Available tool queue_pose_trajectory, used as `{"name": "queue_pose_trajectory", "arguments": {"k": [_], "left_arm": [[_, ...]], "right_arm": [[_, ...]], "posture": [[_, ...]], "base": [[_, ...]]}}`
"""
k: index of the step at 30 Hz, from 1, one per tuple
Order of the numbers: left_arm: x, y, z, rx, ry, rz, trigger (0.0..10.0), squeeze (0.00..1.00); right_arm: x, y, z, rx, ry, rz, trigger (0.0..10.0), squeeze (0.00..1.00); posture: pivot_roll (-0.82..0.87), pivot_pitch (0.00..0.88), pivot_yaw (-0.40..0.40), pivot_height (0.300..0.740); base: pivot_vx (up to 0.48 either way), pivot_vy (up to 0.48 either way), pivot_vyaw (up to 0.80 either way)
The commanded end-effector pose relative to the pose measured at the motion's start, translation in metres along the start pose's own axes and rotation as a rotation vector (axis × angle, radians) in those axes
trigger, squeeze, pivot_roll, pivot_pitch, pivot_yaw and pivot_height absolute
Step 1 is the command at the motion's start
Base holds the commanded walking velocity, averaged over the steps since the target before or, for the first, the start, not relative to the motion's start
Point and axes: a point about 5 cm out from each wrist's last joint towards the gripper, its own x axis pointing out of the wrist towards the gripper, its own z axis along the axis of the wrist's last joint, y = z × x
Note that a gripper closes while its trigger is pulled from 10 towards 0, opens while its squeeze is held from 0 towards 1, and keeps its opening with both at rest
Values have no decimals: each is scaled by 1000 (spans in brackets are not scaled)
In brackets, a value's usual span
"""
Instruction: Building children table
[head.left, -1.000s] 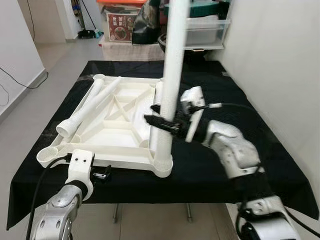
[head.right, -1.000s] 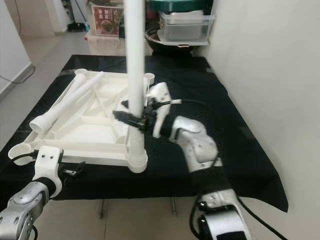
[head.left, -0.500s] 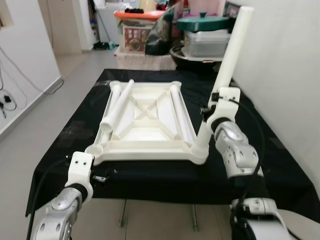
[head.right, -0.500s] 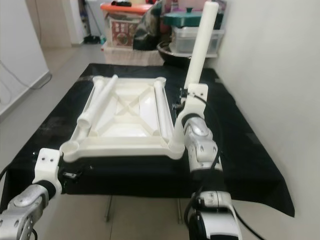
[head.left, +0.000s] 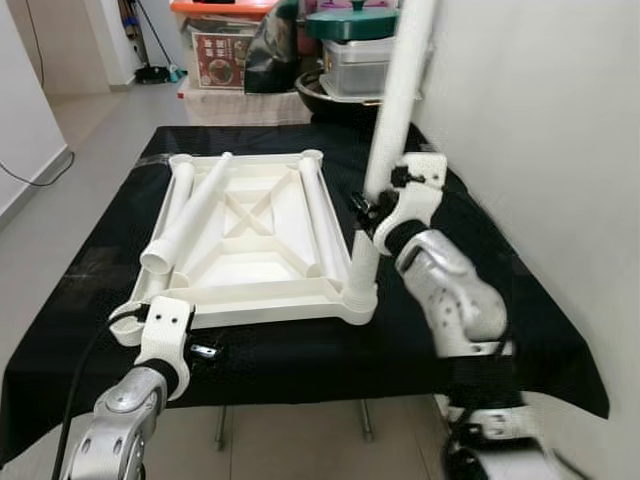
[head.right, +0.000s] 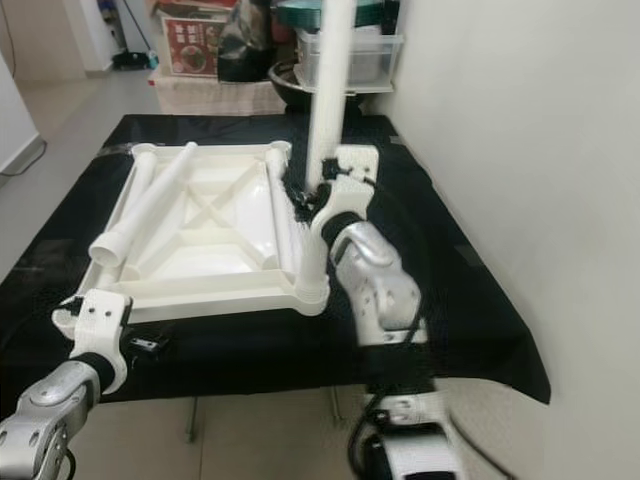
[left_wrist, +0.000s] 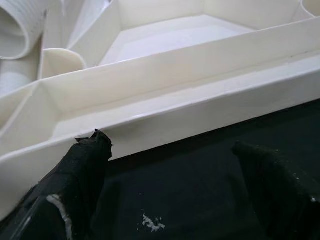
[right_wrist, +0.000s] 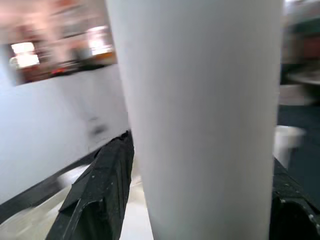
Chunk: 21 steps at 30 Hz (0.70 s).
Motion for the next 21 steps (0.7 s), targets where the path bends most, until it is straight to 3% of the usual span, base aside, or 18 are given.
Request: {"name": "queue_pose_trajectory", "arguments": {"k": [1,3,5,6,9,10,11,12,13,14,15,16,18,19,21], "left_arm": [[2,-1,-3,-4,8,3,10000,0],[2,-1,-3,-4,7,3,10000,0],[2,-1,-3,-5,5,5,10000,0],[2,0,-3,-6,4,9,10000,0],[2,0,-3,-7,5,12,10000,0],[1,0,-4,-7,6,13,10000,0],[1,0,-4,-7,7,13,10000,0],[1,0,-4,-7,7,13,10000,0],[1,0,-4,-6,8,14,10000,0],[0,0,-4,-7,8,15,10000,0],[0,0,-5,-7,8,16,10000,0],[0,0,-5,-7,8,16,10000,0],[0,1,-5,-7,9,17,10000,0],[0,1,-5,-7,9,17,10000,0],[0,1,-6,-6,11,14,10000,0]], "right_arm": [[-2,31,-6,79,51,361,10000,0],[-4,33,-6,89,57,406,10000,0],[-6,37,-15,43,99,460,10000,0],[-7,45,-31,0,167,545,10000,0],[-4,48,-43,12,202,553,10000,0],[0,46,-50,21,213,527,6471,0],[4,42,-56,27,225,472,4392,0],[4,42,-56,27,225,472,4392,0],[5,39,-60,31,236,446,667,0],[9,33,-63,40,243,370,0,0],[12,22,-65,59,241,248,0,0],[12,22,-65,59,241,248,0,0],[15,1,-68,82,227,-3,0,0],[15,1,-68,82,227,-3,0,0],[6,-29,-71,85,227,-344,0,0]], "posture": [[97,0,-47,740],[97,0,-47,740],[104,0,-55,740],[104,0,-55,740],[112,0,-59,740],[116,0,-61,740],[120,0,-62,740],[120,0,-62,740],[121,0,-63,740],[122,0,-63,740],[119,0,-61,740],[119,0,-61,740],[112,0,-57,740],[112,0,-57,740],[108,0,-55,740]], "base": [[0,0,0],[0,0,0],[0,0,0],[0,0,0],[0,0,0],[0,0,0],[0,0,0],[0,0,0],[0,0,0],[0,0,0],[0,0,0],[0,0,0],[0,0,0],[0,0,0],[0,0,0]]}}
